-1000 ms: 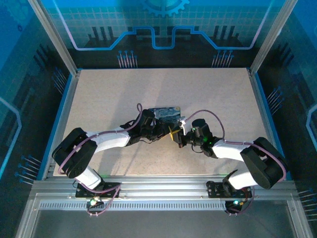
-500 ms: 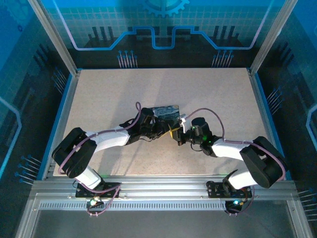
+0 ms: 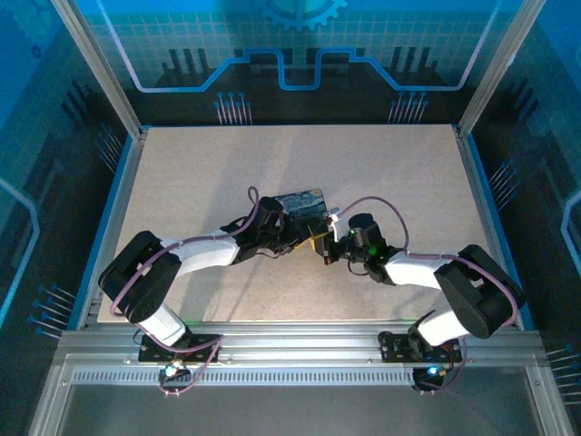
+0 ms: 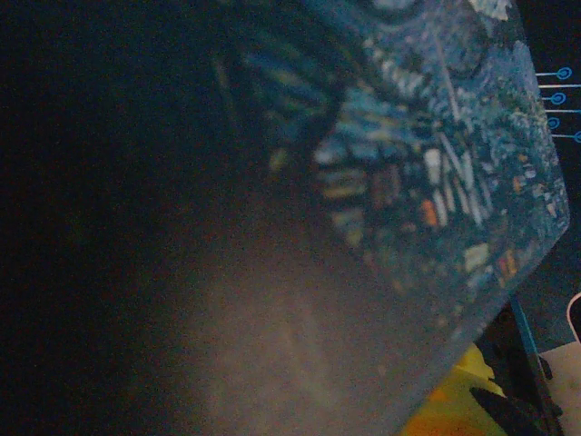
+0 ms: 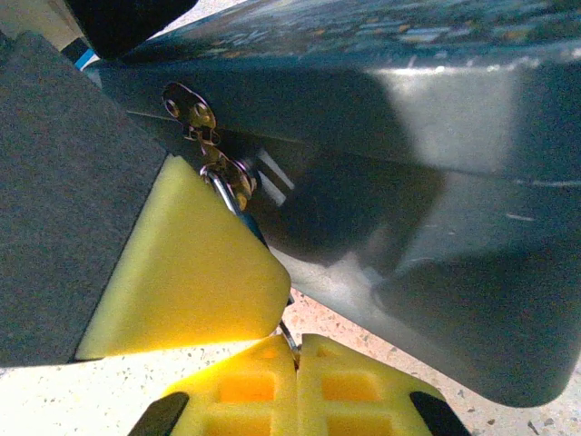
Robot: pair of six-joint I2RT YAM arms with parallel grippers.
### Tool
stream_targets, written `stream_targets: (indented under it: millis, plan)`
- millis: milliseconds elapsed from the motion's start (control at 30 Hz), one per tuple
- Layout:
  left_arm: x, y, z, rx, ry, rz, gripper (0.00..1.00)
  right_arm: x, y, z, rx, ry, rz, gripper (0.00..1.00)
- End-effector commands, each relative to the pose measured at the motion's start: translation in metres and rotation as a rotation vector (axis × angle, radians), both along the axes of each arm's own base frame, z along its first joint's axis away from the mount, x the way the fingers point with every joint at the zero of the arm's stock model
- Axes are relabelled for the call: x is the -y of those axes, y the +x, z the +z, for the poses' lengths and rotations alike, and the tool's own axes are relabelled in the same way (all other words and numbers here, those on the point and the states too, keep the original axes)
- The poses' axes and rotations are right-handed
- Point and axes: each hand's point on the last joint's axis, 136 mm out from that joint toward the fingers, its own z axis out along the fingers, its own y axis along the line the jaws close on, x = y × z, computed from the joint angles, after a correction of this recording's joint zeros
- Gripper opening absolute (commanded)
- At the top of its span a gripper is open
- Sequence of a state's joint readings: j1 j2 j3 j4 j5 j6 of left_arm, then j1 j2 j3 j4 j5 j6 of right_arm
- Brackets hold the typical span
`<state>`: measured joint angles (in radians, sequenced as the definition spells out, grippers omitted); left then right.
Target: Unlock the padlock with the key
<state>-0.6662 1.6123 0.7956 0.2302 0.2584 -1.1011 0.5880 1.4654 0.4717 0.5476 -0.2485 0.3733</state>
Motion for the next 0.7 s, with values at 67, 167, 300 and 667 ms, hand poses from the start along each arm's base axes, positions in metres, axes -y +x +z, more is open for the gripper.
stream_targets:
  millis: [67,167,300,667]
  plan:
    - [0.018,-0.029,-0.018,-0.079,-0.025,-0.107,0.27,-0.022,0.008,0.046,0.165,0.113,0.051,0.03]
    - [0.018,-0.029,-0.023,-0.087,-0.029,-0.103,0.27,-0.017,0.002,0.031,0.127,0.105,0.04,0.03]
    - [0.017,-0.029,-0.026,-0.085,-0.023,-0.098,0.31,-0.013,-0.003,0.019,0.083,0.1,0.021,0.03]
    - [0.004,-0.029,-0.026,-0.074,-0.003,-0.063,0.52,-0.013,-0.018,-0.012,-0.052,0.086,-0.006,0.03]
